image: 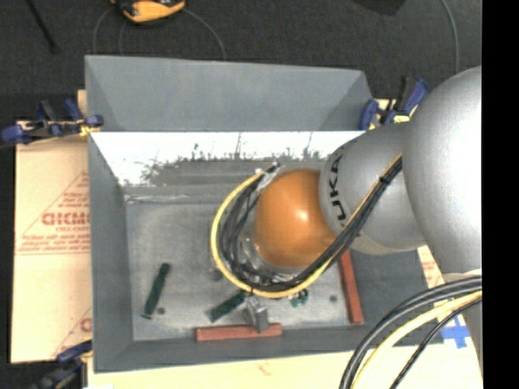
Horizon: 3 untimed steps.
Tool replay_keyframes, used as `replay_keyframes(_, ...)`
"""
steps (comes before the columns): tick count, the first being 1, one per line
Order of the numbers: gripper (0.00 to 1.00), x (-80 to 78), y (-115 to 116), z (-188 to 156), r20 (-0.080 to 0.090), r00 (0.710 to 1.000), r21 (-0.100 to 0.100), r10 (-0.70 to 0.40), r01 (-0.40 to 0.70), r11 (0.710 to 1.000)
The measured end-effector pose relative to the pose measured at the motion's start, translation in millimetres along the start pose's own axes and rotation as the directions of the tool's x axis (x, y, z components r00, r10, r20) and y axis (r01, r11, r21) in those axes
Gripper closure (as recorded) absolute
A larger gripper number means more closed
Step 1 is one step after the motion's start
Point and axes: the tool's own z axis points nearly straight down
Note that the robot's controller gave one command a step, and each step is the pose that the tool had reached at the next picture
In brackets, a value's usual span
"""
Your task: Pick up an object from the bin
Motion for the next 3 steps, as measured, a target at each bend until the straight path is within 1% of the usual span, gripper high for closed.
replay_keyframes(1,1.00,3.6,1.2,1.9,-0.010,1.000,-0.003,0.000,0.000,1.000)
replay_keyframes(2,0.00,0.3,0.0,0.2,-0.001,1.000,0.000,0.001,-0.001,1.000)
replay_keyframes(3,0.00,0.4,0.0,0.2,-0.001,1.000,0.000,0.002,-0.002,1.000)
